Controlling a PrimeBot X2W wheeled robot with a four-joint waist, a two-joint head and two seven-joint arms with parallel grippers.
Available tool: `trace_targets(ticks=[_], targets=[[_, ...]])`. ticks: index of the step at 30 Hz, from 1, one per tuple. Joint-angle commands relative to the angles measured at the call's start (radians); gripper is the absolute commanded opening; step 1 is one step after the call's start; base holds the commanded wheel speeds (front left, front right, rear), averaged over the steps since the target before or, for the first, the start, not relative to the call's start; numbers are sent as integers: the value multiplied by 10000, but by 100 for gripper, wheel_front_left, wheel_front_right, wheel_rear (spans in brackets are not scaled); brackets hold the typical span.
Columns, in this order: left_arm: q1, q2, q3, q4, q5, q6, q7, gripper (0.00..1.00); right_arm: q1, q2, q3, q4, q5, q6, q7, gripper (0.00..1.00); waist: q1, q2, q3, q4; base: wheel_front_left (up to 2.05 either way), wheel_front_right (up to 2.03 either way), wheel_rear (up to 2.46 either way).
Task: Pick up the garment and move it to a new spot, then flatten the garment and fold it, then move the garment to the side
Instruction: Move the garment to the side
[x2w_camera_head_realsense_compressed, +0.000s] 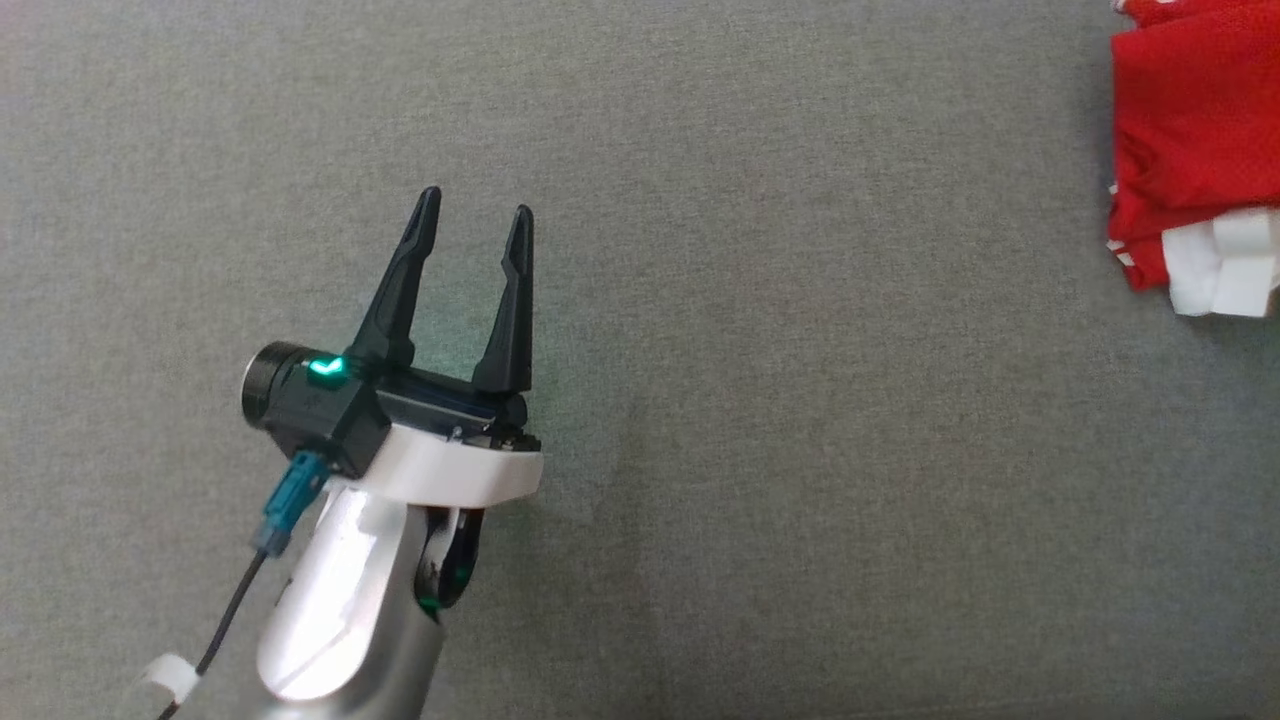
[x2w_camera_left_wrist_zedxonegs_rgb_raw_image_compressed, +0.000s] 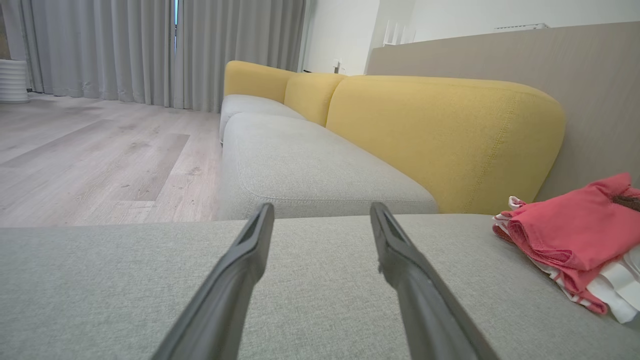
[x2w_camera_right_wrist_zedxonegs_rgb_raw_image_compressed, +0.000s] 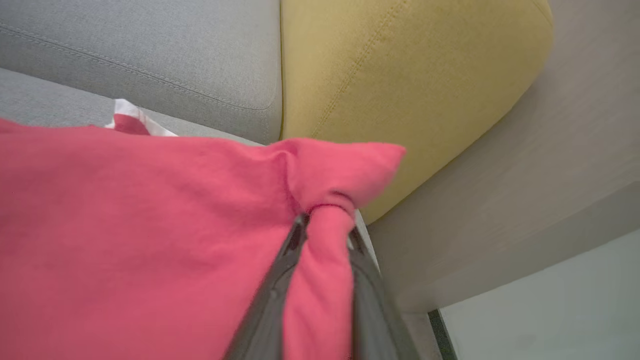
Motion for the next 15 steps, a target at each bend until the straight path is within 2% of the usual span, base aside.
trace_targets(ticks=[1, 7, 14, 15], targets=[[-307, 70, 361, -286, 80, -39, -51, 100, -130, -227, -107, -228, -111, 63, -94, 100, -1, 0, -29, 5, 0, 0, 0], [-199, 70, 680, -233, 127, -39, -51, 100, -200, 305, -741, -431, -715, 63, -410, 100, -1, 0, -470, -86, 0, 0, 0], [161, 70, 1271, -291, 145, 37, -51, 100, -189, 1478, -1021, -1416, -870, 63, -907, 100, -1, 0, -1443, -216, 0, 0, 0], [161, 70, 1271, -291, 145, 37, -51, 100, -189, 1478, -1021, -1416, -870, 63, -907, 100, -1, 0, -1443, -216, 0, 0, 0]])
